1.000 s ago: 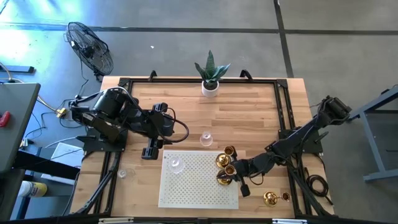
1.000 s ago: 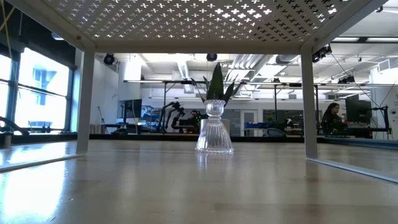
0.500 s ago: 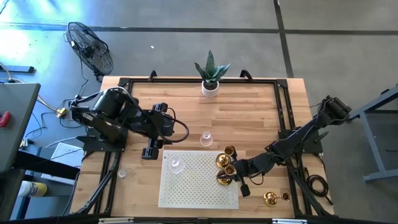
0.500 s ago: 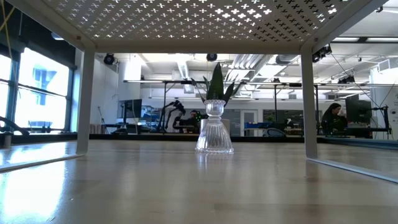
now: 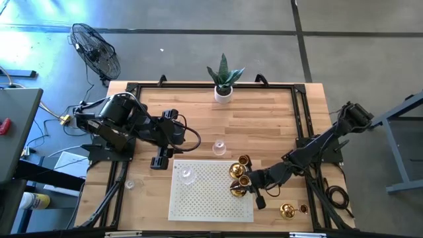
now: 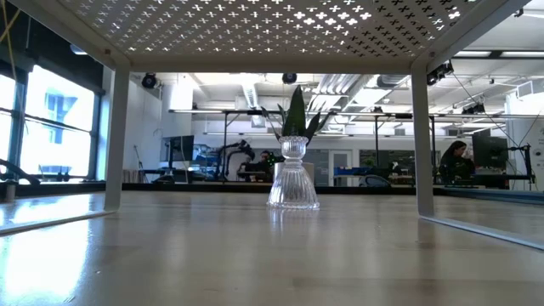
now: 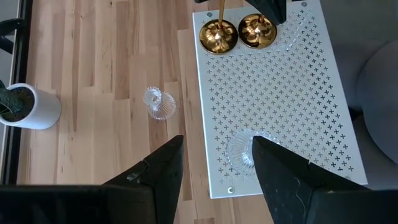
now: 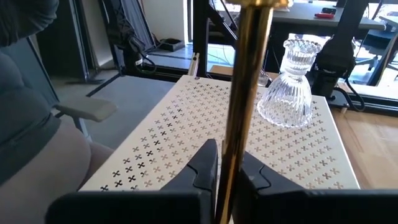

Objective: Pick & Place candle stick holders
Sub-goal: Put the left candle holder on the shelf

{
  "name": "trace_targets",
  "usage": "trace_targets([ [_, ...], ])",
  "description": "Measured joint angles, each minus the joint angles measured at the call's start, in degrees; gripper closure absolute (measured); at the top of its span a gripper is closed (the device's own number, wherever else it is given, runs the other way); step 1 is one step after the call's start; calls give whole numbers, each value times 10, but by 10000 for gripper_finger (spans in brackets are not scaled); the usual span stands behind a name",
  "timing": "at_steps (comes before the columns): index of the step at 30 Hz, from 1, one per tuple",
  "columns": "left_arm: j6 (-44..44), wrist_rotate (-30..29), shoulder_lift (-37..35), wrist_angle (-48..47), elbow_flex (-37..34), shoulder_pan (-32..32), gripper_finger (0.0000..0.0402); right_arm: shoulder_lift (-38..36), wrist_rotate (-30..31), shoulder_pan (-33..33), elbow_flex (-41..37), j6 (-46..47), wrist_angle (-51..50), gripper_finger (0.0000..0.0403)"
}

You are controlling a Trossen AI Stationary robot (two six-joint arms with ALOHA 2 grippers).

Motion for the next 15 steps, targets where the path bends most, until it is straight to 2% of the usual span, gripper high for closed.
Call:
trace_targets([
  [15, 0, 0, 0, 0, 0, 0, 218, 0, 19, 2, 0, -13, 3, 383],
])
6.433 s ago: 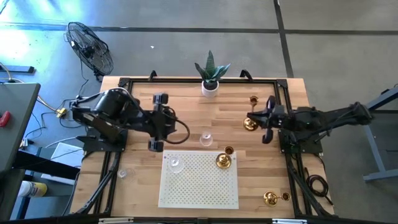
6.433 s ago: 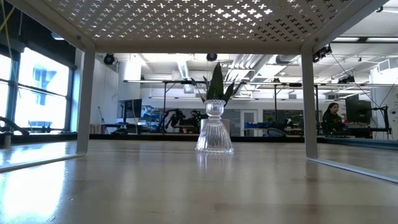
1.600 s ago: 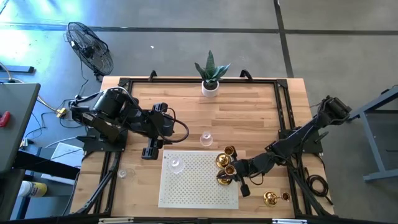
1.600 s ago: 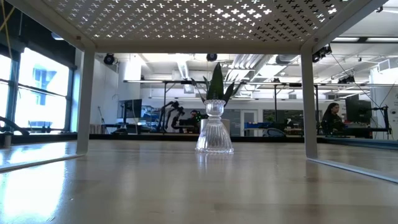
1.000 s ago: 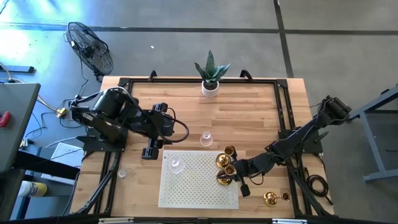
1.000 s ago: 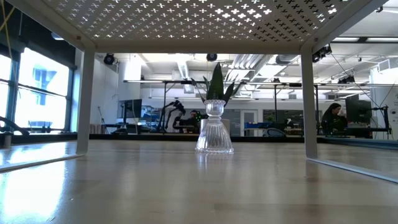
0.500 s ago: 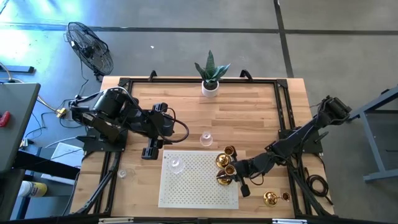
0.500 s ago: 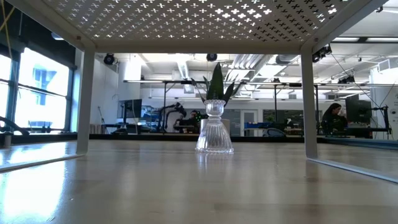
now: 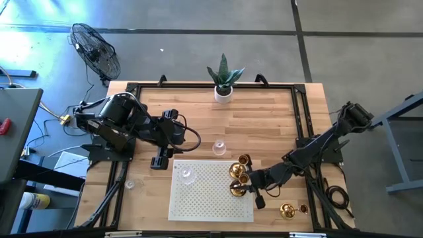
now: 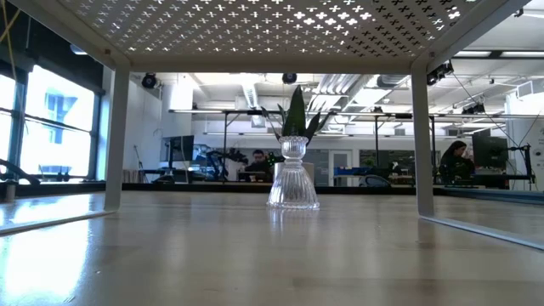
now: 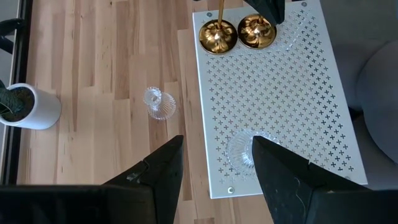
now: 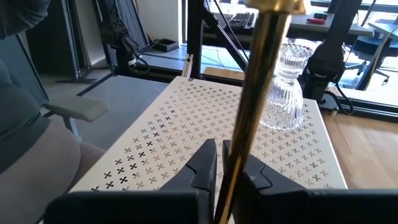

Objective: Pick & Place candle stick holders
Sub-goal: Put the left candle holder on the shelf

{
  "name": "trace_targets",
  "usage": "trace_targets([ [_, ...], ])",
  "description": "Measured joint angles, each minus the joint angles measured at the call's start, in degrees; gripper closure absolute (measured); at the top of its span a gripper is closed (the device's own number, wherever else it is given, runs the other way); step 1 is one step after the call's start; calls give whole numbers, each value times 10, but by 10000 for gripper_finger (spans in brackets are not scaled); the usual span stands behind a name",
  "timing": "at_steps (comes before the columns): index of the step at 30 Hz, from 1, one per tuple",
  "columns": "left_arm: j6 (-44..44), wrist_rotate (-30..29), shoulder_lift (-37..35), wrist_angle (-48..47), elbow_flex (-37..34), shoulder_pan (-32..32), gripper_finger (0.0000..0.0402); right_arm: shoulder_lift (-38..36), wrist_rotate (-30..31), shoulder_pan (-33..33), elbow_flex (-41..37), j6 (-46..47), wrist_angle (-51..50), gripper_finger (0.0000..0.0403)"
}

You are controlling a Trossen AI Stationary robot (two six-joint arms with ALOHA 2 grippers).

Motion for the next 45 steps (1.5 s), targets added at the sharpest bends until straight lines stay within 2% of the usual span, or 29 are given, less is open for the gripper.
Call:
trace_targets([
  [23, -4, 15, 0, 0, 0, 0, 218, 0, 7, 0, 0, -2, 21, 383],
  [37, -4, 15, 0, 0, 0, 0, 218, 0, 3, 0, 0, -14, 16, 339],
  [45, -4, 15, 0, 0, 0, 0, 218, -8, 3, 0, 0, -12, 6, 333],
])
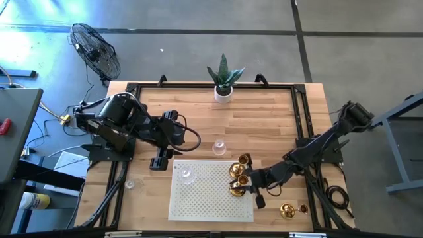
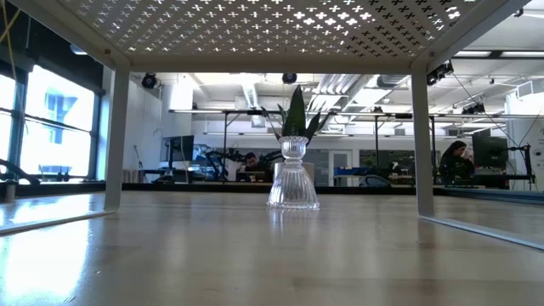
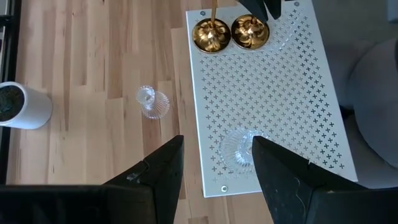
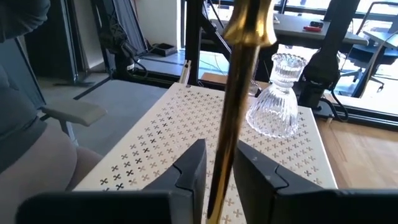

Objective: Pick & Place candle stick holders
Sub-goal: Put the left candle holder on the shelf

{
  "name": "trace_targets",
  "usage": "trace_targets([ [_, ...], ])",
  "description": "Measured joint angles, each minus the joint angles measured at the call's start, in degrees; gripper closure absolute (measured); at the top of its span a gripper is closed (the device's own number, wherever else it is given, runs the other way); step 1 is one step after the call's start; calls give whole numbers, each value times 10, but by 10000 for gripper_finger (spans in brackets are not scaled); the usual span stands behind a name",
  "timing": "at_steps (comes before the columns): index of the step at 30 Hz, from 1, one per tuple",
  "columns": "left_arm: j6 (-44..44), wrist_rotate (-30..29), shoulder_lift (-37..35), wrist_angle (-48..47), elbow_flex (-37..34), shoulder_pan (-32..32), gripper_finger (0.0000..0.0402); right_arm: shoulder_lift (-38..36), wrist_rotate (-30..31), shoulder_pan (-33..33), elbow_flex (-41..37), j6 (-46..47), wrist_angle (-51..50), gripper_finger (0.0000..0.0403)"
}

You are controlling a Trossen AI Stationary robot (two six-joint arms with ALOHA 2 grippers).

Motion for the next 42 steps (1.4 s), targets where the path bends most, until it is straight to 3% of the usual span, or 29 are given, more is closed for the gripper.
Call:
trace_targets([
  [20, 0, 0, 0, 0, 0, 0, 218, -65, -5, 24, 0, 60, -84, 335],
  [42, 0, 0, 0, 0, 0, 0, 218, -72, -3, 26, 0, 31, -85, 336],
])
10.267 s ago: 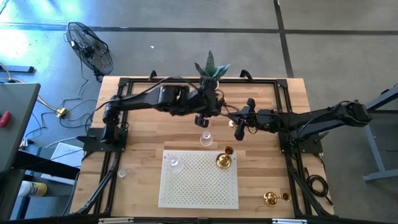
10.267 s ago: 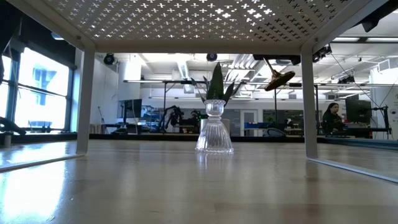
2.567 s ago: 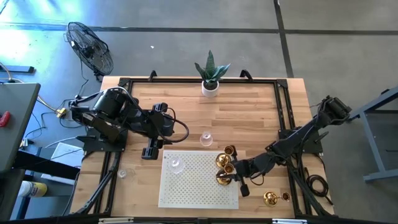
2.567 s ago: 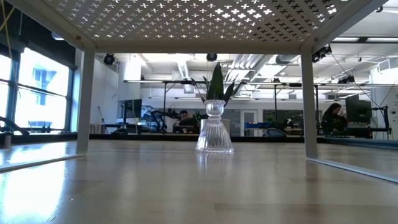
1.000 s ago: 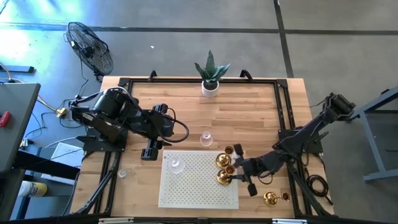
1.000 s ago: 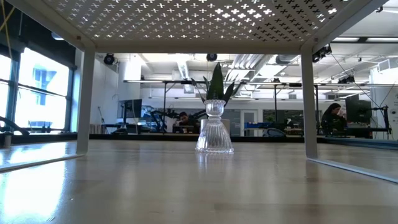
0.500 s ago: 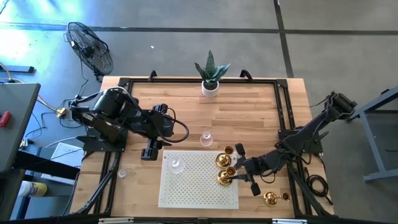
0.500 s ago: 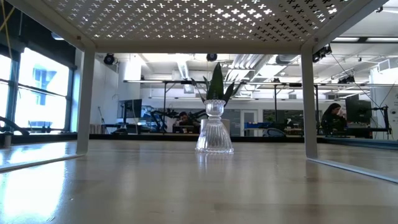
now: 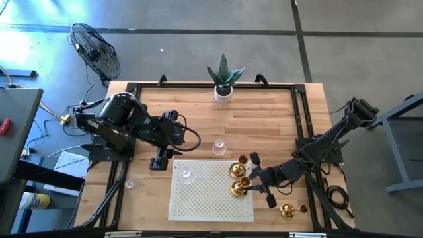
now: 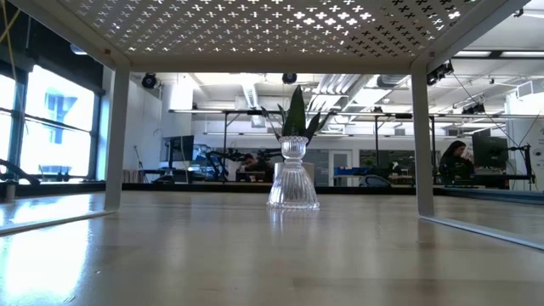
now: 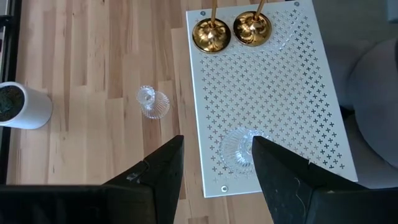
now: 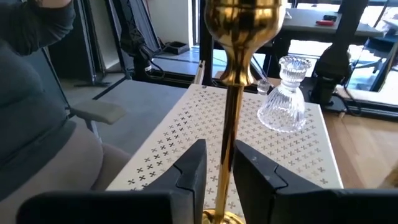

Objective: Pick & Place candle stick holders
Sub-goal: Put the left candle holder on the shelf

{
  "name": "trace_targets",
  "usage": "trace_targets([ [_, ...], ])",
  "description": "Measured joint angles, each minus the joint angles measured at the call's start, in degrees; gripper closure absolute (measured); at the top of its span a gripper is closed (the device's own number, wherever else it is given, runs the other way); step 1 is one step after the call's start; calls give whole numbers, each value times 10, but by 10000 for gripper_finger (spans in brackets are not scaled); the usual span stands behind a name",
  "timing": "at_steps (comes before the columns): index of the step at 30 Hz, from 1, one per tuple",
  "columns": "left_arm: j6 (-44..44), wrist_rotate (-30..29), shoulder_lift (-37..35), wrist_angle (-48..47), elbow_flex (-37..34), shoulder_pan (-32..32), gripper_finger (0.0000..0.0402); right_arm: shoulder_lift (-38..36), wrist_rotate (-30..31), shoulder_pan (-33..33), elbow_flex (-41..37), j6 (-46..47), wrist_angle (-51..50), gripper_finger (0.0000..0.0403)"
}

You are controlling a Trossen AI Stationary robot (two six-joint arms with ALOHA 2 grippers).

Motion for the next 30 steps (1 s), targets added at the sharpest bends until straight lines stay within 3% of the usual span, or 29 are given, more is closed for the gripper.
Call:
trace_targets([
  [30, 0, 0, 0, 0, 0, 0, 218, 0, 34, 1, 0, -30, -6, 327],
])
